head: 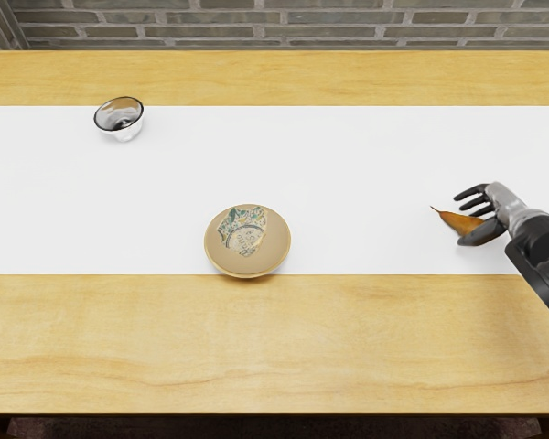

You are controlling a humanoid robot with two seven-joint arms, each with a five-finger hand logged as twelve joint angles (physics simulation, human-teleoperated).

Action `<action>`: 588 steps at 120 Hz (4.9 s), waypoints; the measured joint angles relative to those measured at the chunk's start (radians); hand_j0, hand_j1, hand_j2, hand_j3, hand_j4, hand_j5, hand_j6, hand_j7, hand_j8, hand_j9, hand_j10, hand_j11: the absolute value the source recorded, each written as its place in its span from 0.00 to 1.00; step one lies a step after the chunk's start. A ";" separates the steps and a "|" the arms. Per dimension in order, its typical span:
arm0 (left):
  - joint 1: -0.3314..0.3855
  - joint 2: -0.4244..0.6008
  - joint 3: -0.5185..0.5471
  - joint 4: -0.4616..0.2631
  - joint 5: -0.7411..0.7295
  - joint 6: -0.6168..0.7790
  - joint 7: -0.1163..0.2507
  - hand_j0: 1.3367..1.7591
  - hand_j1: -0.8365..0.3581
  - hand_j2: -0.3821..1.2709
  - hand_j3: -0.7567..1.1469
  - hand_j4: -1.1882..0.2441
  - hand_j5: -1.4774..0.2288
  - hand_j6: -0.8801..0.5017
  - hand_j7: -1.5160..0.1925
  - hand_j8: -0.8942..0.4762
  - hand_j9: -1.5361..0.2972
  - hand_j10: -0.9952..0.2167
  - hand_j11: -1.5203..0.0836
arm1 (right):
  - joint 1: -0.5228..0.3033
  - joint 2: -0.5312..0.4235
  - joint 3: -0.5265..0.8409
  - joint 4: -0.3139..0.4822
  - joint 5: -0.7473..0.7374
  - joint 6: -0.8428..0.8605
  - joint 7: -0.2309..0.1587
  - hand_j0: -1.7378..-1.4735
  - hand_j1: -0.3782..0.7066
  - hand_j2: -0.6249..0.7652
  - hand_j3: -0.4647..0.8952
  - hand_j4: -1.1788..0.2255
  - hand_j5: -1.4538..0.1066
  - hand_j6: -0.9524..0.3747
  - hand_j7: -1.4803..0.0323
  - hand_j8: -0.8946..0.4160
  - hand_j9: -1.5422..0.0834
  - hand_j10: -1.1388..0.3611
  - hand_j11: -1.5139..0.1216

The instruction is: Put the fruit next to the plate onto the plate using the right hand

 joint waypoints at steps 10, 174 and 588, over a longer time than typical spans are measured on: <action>0.000 0.000 0.000 0.000 0.000 0.000 0.000 0.76 0.99 0.23 0.40 0.83 0.87 0.64 0.89 0.65 0.84 0.82 0.95 | -0.001 0.000 0.000 0.001 0.001 -0.002 -0.002 0.30 0.54 0.39 0.34 0.50 0.54 0.36 0.58 0.33 0.57 0.45 0.55; 0.000 0.000 0.000 0.000 0.000 0.000 0.000 0.76 0.99 0.23 0.40 0.83 0.87 0.64 0.89 0.65 0.84 0.82 0.95 | 0.007 -0.015 0.086 0.098 0.071 0.042 -0.002 0.31 0.63 0.52 0.34 0.40 0.37 0.37 0.43 0.40 0.42 0.47 0.40; 0.027 0.000 0.001 -0.001 0.000 0.000 0.000 0.76 0.99 0.23 0.40 0.83 0.87 0.64 0.89 0.65 0.84 0.82 0.95 | -0.036 -0.035 0.512 -0.070 0.669 1.063 0.030 0.30 0.08 0.45 0.34 0.81 0.89 0.68 0.94 0.65 0.91 0.73 0.89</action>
